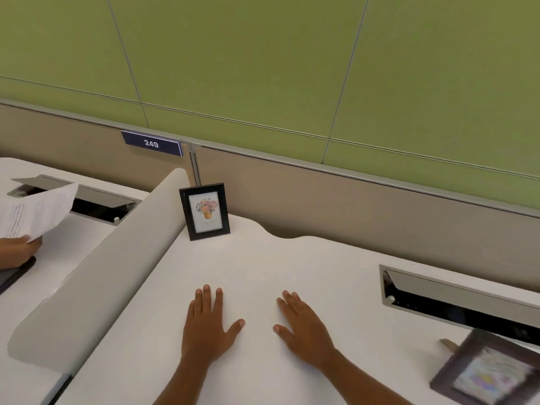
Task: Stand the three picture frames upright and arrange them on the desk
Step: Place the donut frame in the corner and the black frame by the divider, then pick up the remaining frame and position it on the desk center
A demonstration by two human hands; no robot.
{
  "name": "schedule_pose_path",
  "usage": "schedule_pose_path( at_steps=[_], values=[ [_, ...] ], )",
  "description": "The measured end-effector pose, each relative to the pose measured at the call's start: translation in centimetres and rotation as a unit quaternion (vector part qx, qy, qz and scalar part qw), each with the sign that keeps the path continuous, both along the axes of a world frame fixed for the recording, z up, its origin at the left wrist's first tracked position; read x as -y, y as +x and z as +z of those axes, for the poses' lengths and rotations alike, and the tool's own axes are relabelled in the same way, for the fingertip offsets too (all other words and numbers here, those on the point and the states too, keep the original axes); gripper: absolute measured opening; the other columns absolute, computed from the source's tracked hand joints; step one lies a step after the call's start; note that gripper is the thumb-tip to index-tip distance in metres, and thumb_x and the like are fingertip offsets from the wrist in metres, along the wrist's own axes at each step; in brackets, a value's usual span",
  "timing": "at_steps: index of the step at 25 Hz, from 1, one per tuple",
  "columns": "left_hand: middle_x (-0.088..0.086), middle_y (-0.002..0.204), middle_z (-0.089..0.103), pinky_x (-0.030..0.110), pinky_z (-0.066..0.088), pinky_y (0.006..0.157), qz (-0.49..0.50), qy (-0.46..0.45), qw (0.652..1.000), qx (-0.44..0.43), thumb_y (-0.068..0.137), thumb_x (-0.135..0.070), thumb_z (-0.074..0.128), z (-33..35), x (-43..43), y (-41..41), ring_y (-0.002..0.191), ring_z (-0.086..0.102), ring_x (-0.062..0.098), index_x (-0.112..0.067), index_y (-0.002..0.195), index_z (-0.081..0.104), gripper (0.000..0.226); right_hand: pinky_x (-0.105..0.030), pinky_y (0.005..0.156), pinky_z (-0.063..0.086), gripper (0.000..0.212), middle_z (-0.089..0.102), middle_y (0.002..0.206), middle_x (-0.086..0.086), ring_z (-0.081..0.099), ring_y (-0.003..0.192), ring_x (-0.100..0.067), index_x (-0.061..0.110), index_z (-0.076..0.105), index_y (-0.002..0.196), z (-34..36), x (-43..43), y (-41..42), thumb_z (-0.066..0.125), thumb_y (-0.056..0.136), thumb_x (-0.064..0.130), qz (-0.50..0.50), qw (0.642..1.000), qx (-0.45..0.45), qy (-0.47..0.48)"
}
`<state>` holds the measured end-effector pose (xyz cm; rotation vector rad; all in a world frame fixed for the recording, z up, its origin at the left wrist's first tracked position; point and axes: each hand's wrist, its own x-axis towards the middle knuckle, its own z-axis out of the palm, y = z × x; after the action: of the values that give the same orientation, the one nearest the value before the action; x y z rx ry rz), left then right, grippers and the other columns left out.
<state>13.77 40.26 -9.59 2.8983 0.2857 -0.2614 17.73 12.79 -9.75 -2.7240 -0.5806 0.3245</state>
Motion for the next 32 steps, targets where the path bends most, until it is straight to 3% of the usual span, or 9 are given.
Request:
schedule_pose_path(
  at_steps=[3, 5, 8, 12, 18, 26, 32],
  values=[
    [0.016, 0.181, 0.015, 0.042, 0.02, 0.135, -0.004, -0.001, 1.0, -0.016, 0.098, -0.075, 0.033, 2.2, 3.2, -1.4, 0.168, 0.013, 0.034, -0.017, 0.172, 0.022, 0.094, -0.027, 0.133, 0.012, 0.075, 0.008, 0.182, 0.006, 0.007, 0.168, -0.013, 0.021, 0.025, 0.171, 1.7, 3.4, -3.2, 0.051, 0.107, 0.051, -0.018, 0.999, -0.045, 0.011],
    [0.008, 0.173, 0.037, 0.039, 0.033, 0.128, -0.009, -0.044, 0.999, 0.005, 0.104, -0.059, 0.05, 3.0, 5.5, -2.7, 0.164, 0.03, 0.027, -0.019, 0.162, 0.044, 0.071, -0.029, 0.132, 0.018, 0.074, 0.013, 0.181, 0.007, 0.011, 0.167, -0.01, 0.023, 0.027, 0.171, 2.7, 5.6, -5.6, 0.055, 0.106, 0.046, -0.044, 0.996, -0.068, 0.027],
    [-0.006, 0.14, 0.068, 0.037, 0.047, 0.111, -0.002, -0.14, 0.99, 0.03, 0.102, -0.045, 0.064, 4.6, 10.2, -4.5, 0.142, 0.057, 0.02, -0.023, 0.13, 0.072, 0.036, -0.032, 0.13, 0.025, 0.067, 0.021, 0.179, 0.008, 0.02, 0.165, -0.009, 0.028, 0.032, 0.168, 4.3, 9.3, -8.6, 0.054, 0.107, 0.045, -0.092, 0.991, -0.071, 0.062],
    [-0.011, 0.134, 0.071, 0.034, 0.048, 0.112, -0.042, -0.169, 0.985, 0.011, 0.102, -0.044, 0.066, 7.9, 17.8, -6.1, 0.134, 0.061, 0.015, -0.03, 0.125, 0.074, 0.028, -0.033, 0.128, 0.029, 0.062, 0.032, 0.175, 0.006, 0.027, 0.162, -0.012, 0.027, 0.04, 0.165, 7.5, 14.2, -10.8, 0.058, 0.108, 0.043, -0.127, 0.985, -0.029, 0.11],
    [-0.006, 0.127, 0.077, 0.036, 0.053, 0.109, -0.085, -0.229, 0.969, 0.047, 0.101, -0.037, 0.07, 12.8, 28.5, -7.3, 0.124, 0.069, 0.015, -0.024, 0.12, 0.079, 0.025, -0.033, 0.125, 0.035, 0.055, 0.047, 0.167, 0.003, 0.04, 0.156, -0.014, 0.023, 0.051, 0.159, 12.9, 21.7, -13.8, 0.061, 0.107, 0.039, -0.152, 0.973, 0.042, 0.167],
    [0.001, 0.116, 0.083, 0.027, 0.051, 0.091, -0.08, -0.337, 0.937, 0.051, 0.103, -0.031, 0.064, 17.0, 39.2, -8.0, 0.113, 0.075, 0.021, -0.015, 0.113, 0.082, 0.026, -0.038, 0.116, 0.048, 0.044, 0.062, 0.151, 0.003, 0.057, 0.139, -0.016, 0.021, 0.063, 0.147, 20.2, 32.6, -15.4, 0.067, 0.104, 0.031, -0.206, 0.942, 0.132, 0.228],
    [0.01, 0.131, 0.077, 0.031, 0.052, 0.105, -0.048, -0.389, 0.917, 0.076, 0.102, -0.017, 0.066, 17.3, 43.5, -7.7, 0.124, 0.071, 0.025, -0.007, 0.129, 0.075, 0.03, -0.04, 0.119, 0.046, 0.043, 0.064, 0.15, 0.0, 0.056, 0.141, -0.019, 0.019, 0.065, 0.146, 21.4, 39.9, -15.0, 0.067, 0.104, 0.029, -0.272, 0.919, 0.152, 0.241]
  ],
)
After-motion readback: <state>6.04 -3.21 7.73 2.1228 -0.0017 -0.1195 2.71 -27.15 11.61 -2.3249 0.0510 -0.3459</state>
